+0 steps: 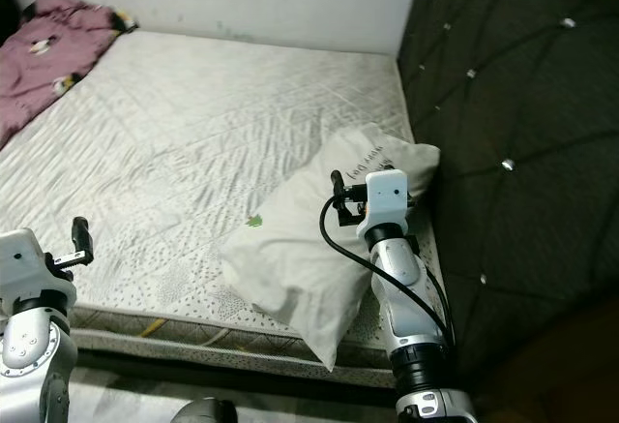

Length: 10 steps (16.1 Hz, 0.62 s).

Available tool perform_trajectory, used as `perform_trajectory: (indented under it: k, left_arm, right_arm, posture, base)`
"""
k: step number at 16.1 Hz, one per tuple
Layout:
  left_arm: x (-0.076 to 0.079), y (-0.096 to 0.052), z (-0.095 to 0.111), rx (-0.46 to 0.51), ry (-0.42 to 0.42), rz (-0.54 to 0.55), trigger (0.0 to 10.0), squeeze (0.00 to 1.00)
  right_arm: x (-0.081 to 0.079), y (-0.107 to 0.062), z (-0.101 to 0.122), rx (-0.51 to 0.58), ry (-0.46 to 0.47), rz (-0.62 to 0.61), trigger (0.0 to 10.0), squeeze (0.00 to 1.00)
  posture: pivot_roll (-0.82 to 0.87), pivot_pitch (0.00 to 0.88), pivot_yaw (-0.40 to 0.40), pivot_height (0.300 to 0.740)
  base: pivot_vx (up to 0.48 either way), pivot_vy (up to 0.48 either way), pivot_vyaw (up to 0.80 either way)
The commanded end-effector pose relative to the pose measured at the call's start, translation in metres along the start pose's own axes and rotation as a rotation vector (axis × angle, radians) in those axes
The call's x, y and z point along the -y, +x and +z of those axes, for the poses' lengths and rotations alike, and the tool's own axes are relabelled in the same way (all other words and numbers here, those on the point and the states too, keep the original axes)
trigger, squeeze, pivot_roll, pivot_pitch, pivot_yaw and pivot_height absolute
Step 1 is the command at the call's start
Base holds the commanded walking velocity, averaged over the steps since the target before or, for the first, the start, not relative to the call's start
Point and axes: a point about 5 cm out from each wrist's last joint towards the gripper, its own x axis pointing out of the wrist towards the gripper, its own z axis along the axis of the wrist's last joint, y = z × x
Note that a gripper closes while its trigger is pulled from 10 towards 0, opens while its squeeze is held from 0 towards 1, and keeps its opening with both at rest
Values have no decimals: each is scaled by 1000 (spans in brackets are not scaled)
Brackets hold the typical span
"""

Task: Clean up the room

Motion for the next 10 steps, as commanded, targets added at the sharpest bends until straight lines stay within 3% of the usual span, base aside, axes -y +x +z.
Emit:
perform_trajectory:
  k: [1,7,10]
  left_arm:
    - [10,4,-1,-7,3,-31,10000,0]
    - [22,6,0,16,-8,-67,10000,0]
    - [21,-1,-2,10,-17,-67,10000,0]
  right_arm:
    - [-1,4,7,16,7,-6,10000,0]
    - [2,1,8,5,7,-18,10000,0]
    - [0,-1,4,-8,7,-7,10000,0]
  posture:
    - [28,0,27,740]
    - [18,0,5,740]
    - [36,0,-9,740]
  base:
    - [0,0,-800]
    - [0,0,-800]
    - [0,0,0]
